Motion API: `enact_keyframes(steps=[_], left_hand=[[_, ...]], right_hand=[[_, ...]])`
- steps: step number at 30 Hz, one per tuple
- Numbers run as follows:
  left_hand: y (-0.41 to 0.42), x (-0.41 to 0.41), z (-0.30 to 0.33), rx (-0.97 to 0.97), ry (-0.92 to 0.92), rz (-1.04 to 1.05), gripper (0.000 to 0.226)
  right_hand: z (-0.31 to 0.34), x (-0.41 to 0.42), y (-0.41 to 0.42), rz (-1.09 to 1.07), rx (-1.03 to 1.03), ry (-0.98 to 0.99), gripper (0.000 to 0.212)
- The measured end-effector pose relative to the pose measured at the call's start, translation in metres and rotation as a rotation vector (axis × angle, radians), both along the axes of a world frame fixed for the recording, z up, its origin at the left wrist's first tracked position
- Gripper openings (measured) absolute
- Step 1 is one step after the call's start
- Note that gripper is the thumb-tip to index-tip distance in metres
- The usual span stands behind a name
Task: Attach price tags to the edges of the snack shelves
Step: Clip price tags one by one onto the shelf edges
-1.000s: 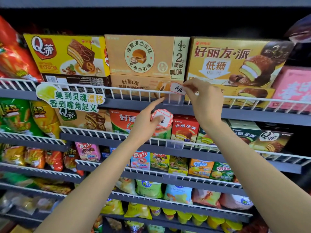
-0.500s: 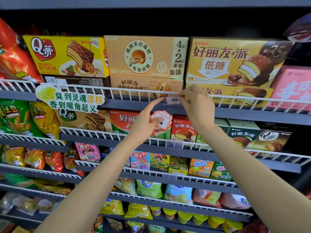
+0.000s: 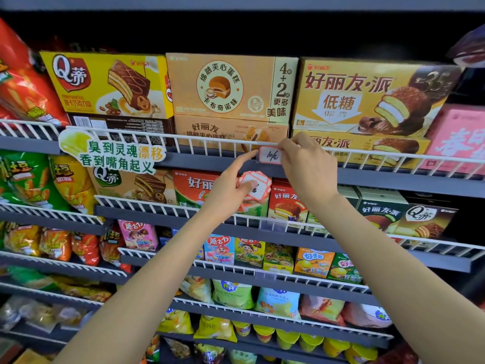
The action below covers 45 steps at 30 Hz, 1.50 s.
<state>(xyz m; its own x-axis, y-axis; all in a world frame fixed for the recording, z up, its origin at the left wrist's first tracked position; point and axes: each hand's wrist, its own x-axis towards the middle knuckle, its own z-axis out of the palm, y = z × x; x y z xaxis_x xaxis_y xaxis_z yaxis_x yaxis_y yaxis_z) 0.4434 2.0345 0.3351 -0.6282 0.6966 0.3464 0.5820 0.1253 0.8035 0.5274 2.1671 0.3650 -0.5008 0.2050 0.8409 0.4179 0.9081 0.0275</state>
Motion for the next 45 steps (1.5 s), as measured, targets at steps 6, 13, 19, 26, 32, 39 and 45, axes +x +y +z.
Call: enact_keyframes(steps=[6, 13, 19, 26, 32, 39, 45], left_hand=[[0.001, -0.001, 0.002, -0.015, 0.015, 0.014, 0.061], [0.004, -0.004, 0.004, -0.008, 0.016, 0.006, 0.061], [0.004, -0.002, 0.011, -0.047, 0.083, 0.028, 0.061], [0.003, 0.002, 0.02, -0.111, 0.138, 0.054, 0.058], [0.003, 0.004, 0.024, -0.144, 0.181, 0.074, 0.058], [-0.001, 0.015, 0.022, 0.048, 0.041, 0.123, 0.031], [-0.007, 0.043, 0.01, 0.201, -0.243, -0.018, 0.018]], right_hand=[[-0.001, 0.003, -0.002, 0.029, 0.005, -0.007, 0.003], [0.002, 0.002, -0.001, 0.07, 0.007, 0.0, 0.02], [0.001, 0.008, -0.004, 0.065, 0.024, -0.066, 0.023], [-0.001, 0.012, -0.007, 0.045, -0.008, -0.098, 0.014], [-0.012, 0.018, -0.007, 0.02, -0.043, -0.139, 0.023], [-0.007, 0.032, -0.015, 0.269, -0.493, -0.11, 0.034], [-0.009, 0.057, -0.027, 0.432, -0.74, -0.028, 0.013]])
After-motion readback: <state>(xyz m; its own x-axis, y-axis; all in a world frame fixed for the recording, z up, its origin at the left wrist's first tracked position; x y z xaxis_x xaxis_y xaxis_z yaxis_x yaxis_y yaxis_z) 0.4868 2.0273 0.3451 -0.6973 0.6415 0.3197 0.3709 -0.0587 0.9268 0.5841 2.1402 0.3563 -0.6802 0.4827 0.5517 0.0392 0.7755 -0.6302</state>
